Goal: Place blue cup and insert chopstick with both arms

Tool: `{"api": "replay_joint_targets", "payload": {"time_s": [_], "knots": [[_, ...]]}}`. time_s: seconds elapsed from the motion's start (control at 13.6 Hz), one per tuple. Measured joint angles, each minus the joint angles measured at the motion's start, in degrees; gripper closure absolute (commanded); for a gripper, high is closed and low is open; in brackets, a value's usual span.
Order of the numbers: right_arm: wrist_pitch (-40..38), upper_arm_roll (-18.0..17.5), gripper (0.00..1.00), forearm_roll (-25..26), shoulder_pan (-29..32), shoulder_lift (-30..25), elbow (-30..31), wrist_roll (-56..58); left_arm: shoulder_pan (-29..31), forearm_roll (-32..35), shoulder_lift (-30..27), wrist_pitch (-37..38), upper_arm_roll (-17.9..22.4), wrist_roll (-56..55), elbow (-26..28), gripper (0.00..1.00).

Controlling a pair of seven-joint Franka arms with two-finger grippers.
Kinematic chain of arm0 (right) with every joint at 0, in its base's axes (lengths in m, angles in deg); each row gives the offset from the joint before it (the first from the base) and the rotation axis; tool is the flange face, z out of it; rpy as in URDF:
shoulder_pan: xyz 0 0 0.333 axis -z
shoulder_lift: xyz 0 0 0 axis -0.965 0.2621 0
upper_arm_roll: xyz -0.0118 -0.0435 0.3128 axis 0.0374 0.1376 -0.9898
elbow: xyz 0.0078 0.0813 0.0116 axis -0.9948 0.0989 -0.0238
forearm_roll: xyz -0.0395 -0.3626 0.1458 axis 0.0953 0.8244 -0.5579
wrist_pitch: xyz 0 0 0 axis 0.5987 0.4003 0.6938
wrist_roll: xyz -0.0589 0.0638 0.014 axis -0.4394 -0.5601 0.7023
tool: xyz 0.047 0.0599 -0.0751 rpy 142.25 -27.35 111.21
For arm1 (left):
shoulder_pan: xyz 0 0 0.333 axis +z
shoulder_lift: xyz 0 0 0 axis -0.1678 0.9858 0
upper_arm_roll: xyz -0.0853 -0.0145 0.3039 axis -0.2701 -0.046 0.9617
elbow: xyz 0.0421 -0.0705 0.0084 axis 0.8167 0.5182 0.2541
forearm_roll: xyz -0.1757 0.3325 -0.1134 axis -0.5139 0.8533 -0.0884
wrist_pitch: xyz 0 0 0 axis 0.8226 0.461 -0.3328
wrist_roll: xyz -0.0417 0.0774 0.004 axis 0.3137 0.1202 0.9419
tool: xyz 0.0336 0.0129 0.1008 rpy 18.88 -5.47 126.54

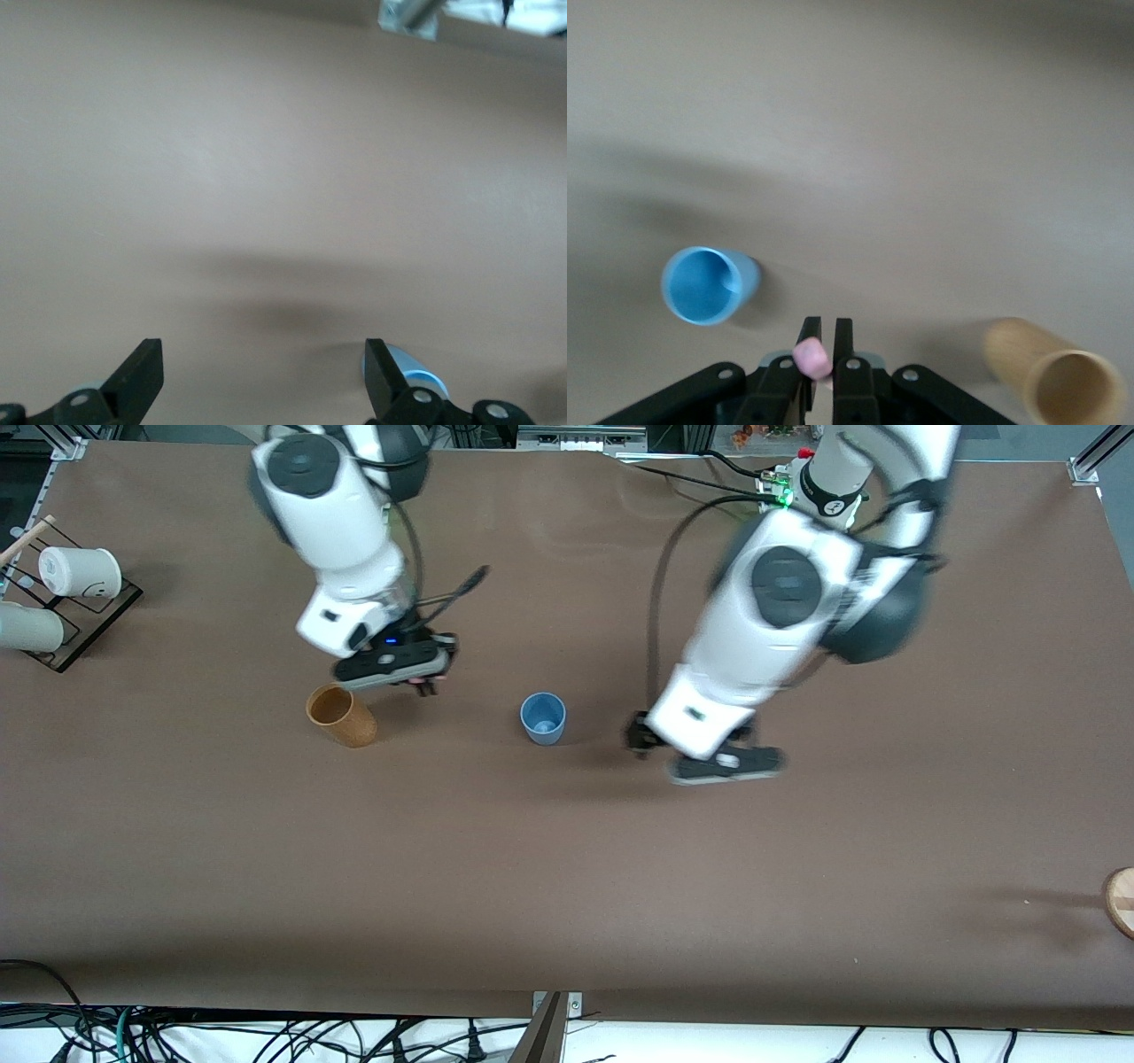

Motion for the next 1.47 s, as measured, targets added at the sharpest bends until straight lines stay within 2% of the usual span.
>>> {"api": "replay_joint_targets", "payload": {"time_s": [0.29, 0.52, 0.88, 1.18, 1.47], "knots": [[0.3, -0.1, 1.0, 2.8, -6.6, 9.9, -10.3, -12.2, 10.5, 0.0, -6.8, 8.1, 0.0, 5.5, 0.1, 0.0], [1.4, -0.1, 1.0, 6.5, -9.0, 14.4, -13.1, -17.7, 17.9, 0.0, -12.2, 16.5, 0.0, 9.3, 2.9, 0.0], [3.8, 0.1, 1.0, 8.2, -9.2, 16.6, -13.4, -18.2, 25.8, 0.0, -15.0, 18.0, -0.1, 26.9, 7.2, 0.0], [4.8, 0.2, 1.0, 9.2, -9.2, 17.9, -13.4, -18.3, 26.8, 0.0, -18.8, 18.6, -0.4, 29.0, 11.8, 0.0], [1.4, 0.2, 1.0, 9.2, -9.4, 16.3, -14.8, -18.5, 28.3, 0.1, -21.2, 23.1, -0.8, 30.3, 12.6, 0.0]]}}
